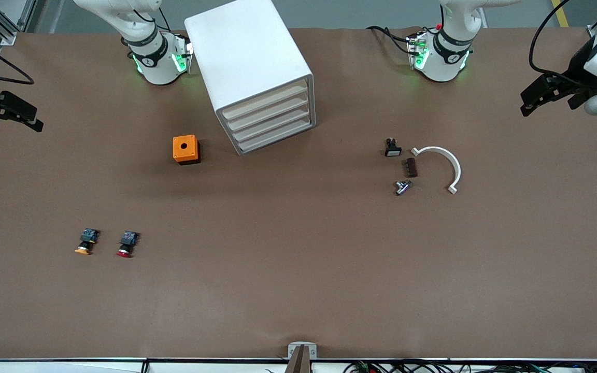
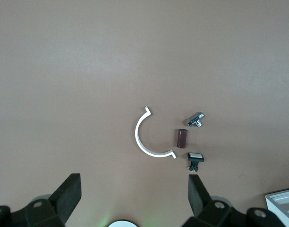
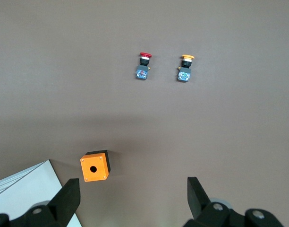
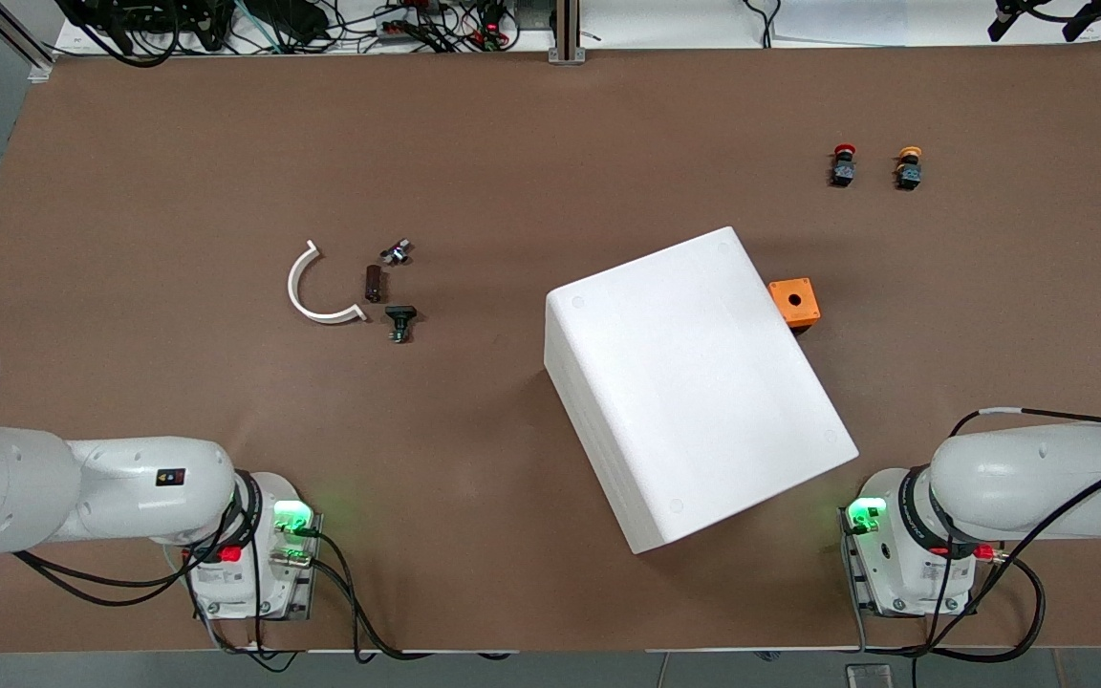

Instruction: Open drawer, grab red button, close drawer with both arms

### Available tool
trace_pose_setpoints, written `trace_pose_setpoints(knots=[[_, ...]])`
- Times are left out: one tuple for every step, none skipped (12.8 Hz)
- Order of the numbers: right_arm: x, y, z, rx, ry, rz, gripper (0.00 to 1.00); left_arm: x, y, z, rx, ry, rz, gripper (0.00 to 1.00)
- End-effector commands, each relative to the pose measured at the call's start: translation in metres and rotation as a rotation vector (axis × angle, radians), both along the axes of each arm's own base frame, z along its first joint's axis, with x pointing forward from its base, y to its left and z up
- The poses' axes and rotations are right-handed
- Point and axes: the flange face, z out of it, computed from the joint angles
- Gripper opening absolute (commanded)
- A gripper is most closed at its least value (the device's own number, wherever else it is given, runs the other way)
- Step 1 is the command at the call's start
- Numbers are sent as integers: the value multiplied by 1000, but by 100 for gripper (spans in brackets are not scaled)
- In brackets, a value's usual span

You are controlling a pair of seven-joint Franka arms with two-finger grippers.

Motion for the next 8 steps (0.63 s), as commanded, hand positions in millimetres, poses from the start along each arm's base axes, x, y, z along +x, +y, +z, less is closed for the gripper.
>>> trace_pose_setpoints(knots=[[-13, 0, -5, 3, -27, 16, 100, 0, 1, 5, 12, -17, -17, 100], [-14, 0, -4, -5, -30, 18, 100, 0, 0, 6, 10, -19, -19, 100], [-14, 0, -4, -9, -29, 18, 100, 1, 1, 7, 9, -22, -18, 100], [-14, -1, -4, -11, -29, 18, 100, 4, 2, 7, 8, -22, -16, 100], [-14, 0, -4, -11, -29, 19, 100, 5, 2, 9, 7, -27, -15, 100], [-14, 1, -4, -11, -31, 21, 100, 6, 2, 8, 7, -22, -15, 100], [-14, 1, -4, -11, -31, 19, 100, 6, 1, 7, 6, -21, -16, 100], [-13, 1, -4, -11, -31, 19, 100, 6, 1, 6, 7, -19, -18, 100]])
